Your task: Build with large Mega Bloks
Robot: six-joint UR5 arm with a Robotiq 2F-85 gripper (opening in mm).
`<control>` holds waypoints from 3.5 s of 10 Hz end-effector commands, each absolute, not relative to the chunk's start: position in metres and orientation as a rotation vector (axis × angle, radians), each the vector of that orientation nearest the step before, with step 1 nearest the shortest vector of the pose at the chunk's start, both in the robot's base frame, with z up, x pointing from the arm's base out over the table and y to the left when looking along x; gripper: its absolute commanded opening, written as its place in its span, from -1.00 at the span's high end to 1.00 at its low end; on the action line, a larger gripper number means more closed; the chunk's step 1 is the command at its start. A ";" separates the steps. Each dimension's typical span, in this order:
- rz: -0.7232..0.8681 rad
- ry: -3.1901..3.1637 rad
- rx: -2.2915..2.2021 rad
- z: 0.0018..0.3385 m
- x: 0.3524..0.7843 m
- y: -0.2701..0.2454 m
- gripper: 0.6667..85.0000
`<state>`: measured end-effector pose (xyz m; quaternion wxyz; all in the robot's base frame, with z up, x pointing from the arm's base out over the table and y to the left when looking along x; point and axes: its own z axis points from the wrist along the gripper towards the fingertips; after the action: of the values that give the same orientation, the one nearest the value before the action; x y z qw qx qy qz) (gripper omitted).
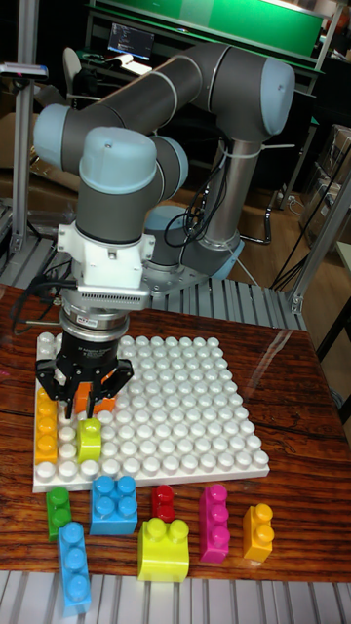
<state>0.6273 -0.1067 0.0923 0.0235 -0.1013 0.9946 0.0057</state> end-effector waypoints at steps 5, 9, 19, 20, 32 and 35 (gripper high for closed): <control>0.073 3.048 -0.067 0.098 0.639 -0.097 0.14; 0.075 3.026 -0.144 0.099 0.644 -0.096 0.03; 0.080 3.007 -0.258 0.056 0.756 -0.104 -0.02; 0.080 3.004 -0.265 0.053 0.758 -0.104 -0.02; 0.078 2.986 -0.316 0.025 0.763 -0.107 0.00; 0.086 2.987 -0.308 0.022 0.761 -0.106 0.00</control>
<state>0.7613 -0.1067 0.0226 0.0666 -0.1066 0.9918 0.0228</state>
